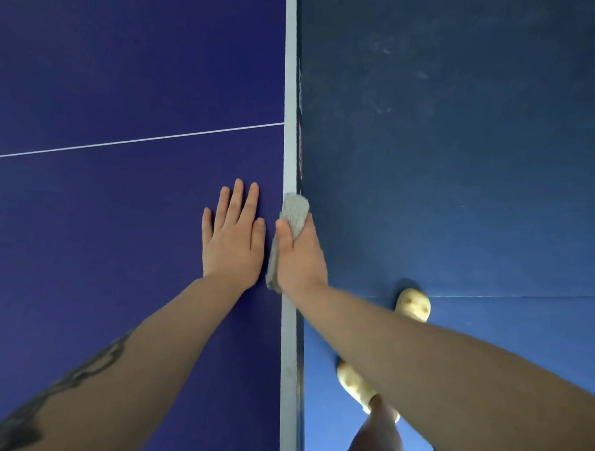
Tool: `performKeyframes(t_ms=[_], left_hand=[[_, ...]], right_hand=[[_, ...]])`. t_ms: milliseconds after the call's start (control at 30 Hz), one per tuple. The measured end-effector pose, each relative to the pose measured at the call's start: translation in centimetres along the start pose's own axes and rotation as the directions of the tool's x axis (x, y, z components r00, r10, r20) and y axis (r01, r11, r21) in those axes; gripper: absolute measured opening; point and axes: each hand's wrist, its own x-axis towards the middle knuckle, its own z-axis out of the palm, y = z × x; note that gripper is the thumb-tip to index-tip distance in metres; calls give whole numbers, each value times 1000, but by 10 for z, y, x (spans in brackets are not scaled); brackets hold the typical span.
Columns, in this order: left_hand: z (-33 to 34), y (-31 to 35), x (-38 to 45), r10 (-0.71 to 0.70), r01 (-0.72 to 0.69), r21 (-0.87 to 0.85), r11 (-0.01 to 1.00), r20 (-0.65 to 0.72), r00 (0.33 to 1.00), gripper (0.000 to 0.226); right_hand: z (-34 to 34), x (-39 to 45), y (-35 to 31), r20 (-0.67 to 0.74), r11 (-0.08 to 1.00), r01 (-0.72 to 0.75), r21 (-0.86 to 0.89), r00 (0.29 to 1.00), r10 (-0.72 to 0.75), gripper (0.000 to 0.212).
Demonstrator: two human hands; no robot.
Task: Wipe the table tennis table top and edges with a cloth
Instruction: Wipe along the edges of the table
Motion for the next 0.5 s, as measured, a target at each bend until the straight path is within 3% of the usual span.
performKeyframes(t_ms=[167,367,500], left_hand=[[-6,3,45,54,-54,16,998,4,999,54],[-4,9,70,-7,3,-53,999,-86,996,53],[-5,9,66,-5,0,-56,998,-93,996,53]], right_hand=[[-4,-81,34,46,999,-6,-43,999,8,65],[-1,35,-9,36,999,19,40,999,-20,68],[1,11,-8,1,998,-18,66,1000,18,64]])
